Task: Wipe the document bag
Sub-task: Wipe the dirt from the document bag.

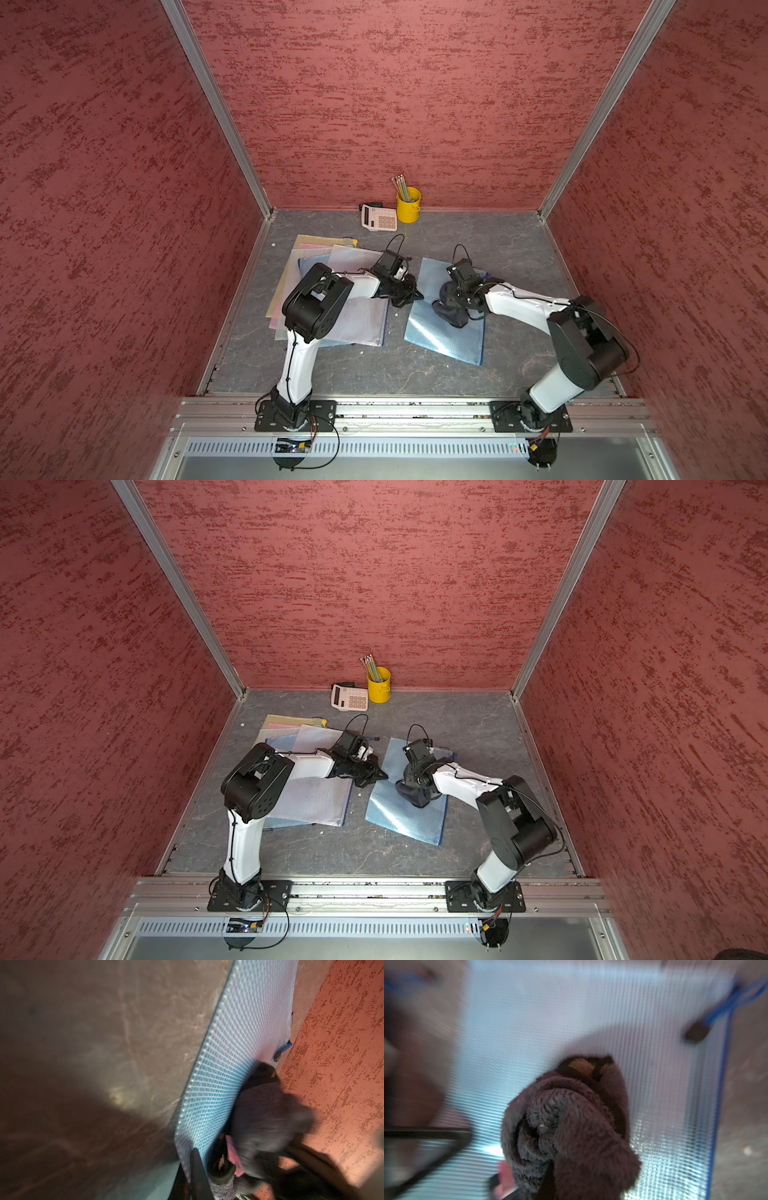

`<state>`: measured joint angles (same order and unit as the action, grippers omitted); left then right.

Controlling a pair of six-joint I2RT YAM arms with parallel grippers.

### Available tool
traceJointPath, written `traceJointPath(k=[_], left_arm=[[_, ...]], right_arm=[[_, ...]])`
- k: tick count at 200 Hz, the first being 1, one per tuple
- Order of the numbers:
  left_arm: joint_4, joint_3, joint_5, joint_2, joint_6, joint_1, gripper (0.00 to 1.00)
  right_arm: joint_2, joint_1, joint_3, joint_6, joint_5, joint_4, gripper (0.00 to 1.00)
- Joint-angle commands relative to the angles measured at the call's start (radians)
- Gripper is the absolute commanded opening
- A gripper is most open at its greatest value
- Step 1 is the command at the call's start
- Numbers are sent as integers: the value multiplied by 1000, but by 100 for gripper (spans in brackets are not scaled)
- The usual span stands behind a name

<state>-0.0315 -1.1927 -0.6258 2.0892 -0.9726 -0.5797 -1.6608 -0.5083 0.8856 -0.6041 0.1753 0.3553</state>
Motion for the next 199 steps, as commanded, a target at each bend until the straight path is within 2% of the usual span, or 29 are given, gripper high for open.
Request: traceJointPath(k=[1, 22, 42, 81, 104, 123, 142, 169, 199], left_arm=[[-77, 7, 25, 54, 11, -4, 0], [-108, -1, 15, 48, 50, -7, 0], [-128, -1, 5, 40, 78, -7, 0], [-133, 17, 15, 33, 83, -1, 0], [-102, 31, 33, 29, 48, 1, 0], [-85, 25, 37, 35, 31, -2, 0], [-90, 6, 38, 46, 30, -6, 0], [-72, 6, 35, 60, 12, -11, 0], [-60, 10, 42, 61, 3, -15, 0]], right_arm=[[-42, 20, 26, -30, 50, 21, 0], [-83, 97, 79, -10, 135, 17, 0], [-167, 184, 188, 24, 144, 11, 0], [-322, 286, 363, 111, 232, 50, 0], [-254, 310, 398, 171, 236, 48, 0], [-139, 263, 402, 185, 111, 13, 0], [-86, 120, 401, 172, 54, -15, 0], [-152, -33, 358, 63, 8, -84, 0], [-275, -73, 325, -7, -40, -214, 0]])
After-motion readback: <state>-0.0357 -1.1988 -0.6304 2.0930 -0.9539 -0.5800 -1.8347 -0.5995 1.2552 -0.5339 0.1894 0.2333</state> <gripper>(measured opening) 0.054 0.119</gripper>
